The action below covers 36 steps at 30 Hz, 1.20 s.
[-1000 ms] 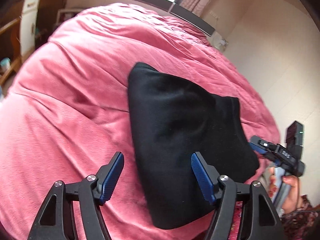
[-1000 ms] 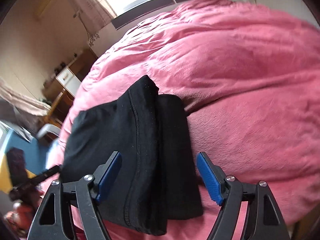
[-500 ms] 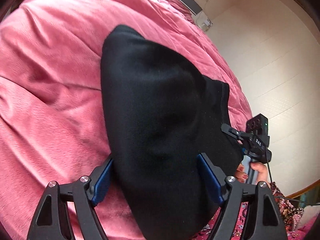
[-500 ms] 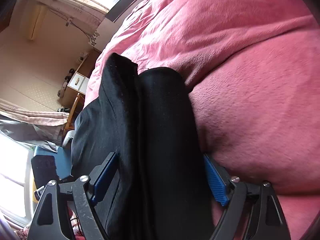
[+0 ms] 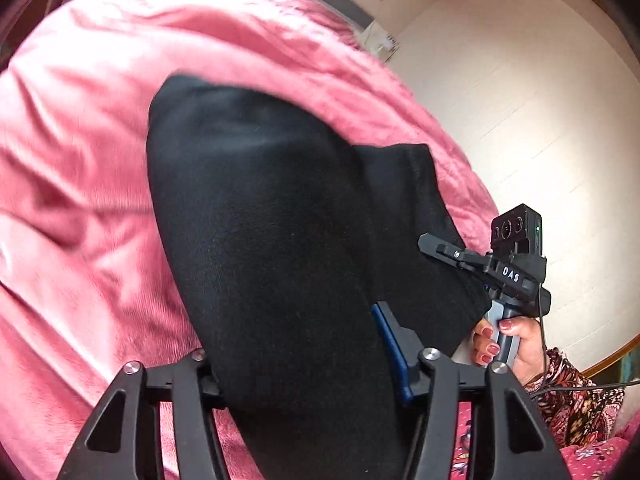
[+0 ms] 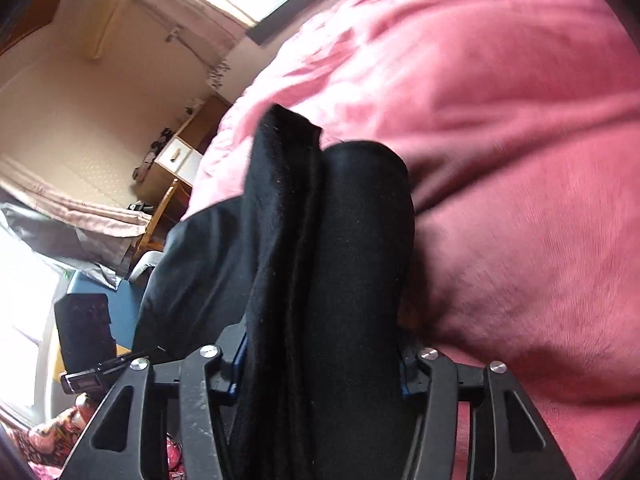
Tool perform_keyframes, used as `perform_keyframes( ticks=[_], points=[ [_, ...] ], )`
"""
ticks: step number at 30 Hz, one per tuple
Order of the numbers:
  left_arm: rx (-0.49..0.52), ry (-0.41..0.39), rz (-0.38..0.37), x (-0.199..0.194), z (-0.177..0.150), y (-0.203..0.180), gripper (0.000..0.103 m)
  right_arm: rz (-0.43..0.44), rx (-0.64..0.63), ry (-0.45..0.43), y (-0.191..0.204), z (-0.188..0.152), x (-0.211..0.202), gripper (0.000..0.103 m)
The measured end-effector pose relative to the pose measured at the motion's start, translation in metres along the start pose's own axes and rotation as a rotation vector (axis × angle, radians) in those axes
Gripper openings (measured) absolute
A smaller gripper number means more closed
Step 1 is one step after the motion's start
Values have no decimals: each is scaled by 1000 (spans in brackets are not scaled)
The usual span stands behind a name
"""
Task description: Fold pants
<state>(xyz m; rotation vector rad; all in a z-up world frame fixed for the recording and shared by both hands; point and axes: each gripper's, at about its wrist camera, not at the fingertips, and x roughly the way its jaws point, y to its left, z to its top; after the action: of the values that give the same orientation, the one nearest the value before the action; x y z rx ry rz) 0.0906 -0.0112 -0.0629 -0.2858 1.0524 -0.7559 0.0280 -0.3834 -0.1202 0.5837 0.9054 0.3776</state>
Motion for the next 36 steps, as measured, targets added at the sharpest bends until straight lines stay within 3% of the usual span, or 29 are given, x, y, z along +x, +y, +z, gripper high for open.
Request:
perform_keyframes(
  ticks=[8,17,22,28,30,33,36],
  points=[
    [107,-124,70,-29,48,-16,56,58,-95,-112,35,48,-1,52],
    [98,-203,193,-19,137,13,57,55,-152,-161,47,144,63,52],
    [90,-203,242,0,176,41,57,40,-152,-160,41,177,100,52],
    [37,-147,247,35,190,79,62,-13,-27,-129,-6,184,141,59],
    [-8,-141,227,44,185,92,65,12,-6,-144,-18,178,145,61],
    [-30,-152,221,48,176,98,66,-32,-62,-167,-15,168,146,65],
    [-62,-161,237,46,168,96,68,-64,-47,-173,-12,166,142,76]
  ],
)
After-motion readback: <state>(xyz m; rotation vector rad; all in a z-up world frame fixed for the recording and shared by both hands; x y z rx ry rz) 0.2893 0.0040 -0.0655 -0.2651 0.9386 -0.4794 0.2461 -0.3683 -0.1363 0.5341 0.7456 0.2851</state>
